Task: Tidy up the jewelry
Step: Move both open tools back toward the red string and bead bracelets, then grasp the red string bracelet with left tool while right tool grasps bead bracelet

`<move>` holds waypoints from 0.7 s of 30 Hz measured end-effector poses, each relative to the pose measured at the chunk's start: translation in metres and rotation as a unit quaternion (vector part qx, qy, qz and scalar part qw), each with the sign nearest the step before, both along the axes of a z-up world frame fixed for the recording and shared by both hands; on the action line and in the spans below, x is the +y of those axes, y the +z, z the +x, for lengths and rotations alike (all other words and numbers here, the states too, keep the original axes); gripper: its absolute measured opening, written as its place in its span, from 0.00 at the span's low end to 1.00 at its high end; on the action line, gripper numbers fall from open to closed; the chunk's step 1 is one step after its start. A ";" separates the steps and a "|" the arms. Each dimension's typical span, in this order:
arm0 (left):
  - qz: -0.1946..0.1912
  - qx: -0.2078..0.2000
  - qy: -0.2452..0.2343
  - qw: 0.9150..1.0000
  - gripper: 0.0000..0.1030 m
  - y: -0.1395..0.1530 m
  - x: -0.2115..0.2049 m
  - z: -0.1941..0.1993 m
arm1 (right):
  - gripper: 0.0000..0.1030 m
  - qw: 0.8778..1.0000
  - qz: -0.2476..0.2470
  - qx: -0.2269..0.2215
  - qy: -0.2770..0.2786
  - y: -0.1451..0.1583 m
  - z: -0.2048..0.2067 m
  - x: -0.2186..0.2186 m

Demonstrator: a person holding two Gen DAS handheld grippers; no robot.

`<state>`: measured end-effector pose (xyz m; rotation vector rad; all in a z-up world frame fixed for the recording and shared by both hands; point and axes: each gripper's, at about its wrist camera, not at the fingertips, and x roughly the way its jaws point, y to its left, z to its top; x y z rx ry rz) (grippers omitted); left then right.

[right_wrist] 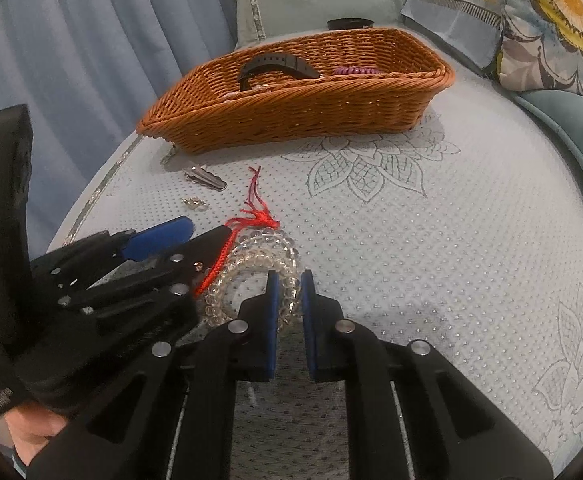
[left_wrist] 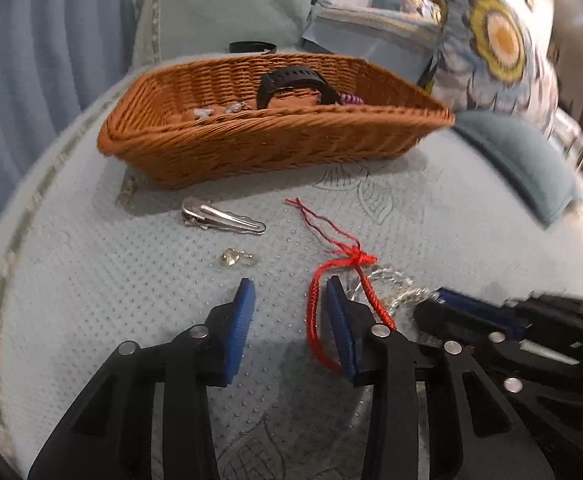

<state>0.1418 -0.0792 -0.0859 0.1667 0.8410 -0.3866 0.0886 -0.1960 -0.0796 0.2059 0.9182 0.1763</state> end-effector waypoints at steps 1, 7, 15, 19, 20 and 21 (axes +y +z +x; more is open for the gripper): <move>0.015 -0.007 0.004 1.000 0.30 0.000 -0.003 -0.002 | 0.09 1.000 -0.004 -0.001 -0.003 0.000 -0.001 0.000; 0.003 0.006 0.049 0.999 0.03 0.005 0.022 -0.005 | 0.09 0.999 -0.009 0.003 -0.031 0.001 -0.001 -0.019; -0.050 0.033 0.057 0.997 0.03 0.006 0.057 -0.018 | 0.09 0.998 0.005 0.003 -0.058 0.001 -0.002 -0.043; -0.026 0.022 0.050 0.998 0.04 0.006 0.050 -0.019 | 0.09 0.997 0.051 0.010 -0.062 -0.001 -0.002 -0.057; -0.024 0.021 0.049 0.998 0.04 0.005 0.049 -0.020 | 0.09 0.996 0.055 0.009 -0.066 -0.001 -0.003 -0.060; -0.023 0.020 0.049 0.998 0.04 0.006 0.048 -0.019 | 0.09 0.996 0.056 0.005 -0.074 0.001 -0.004 -0.064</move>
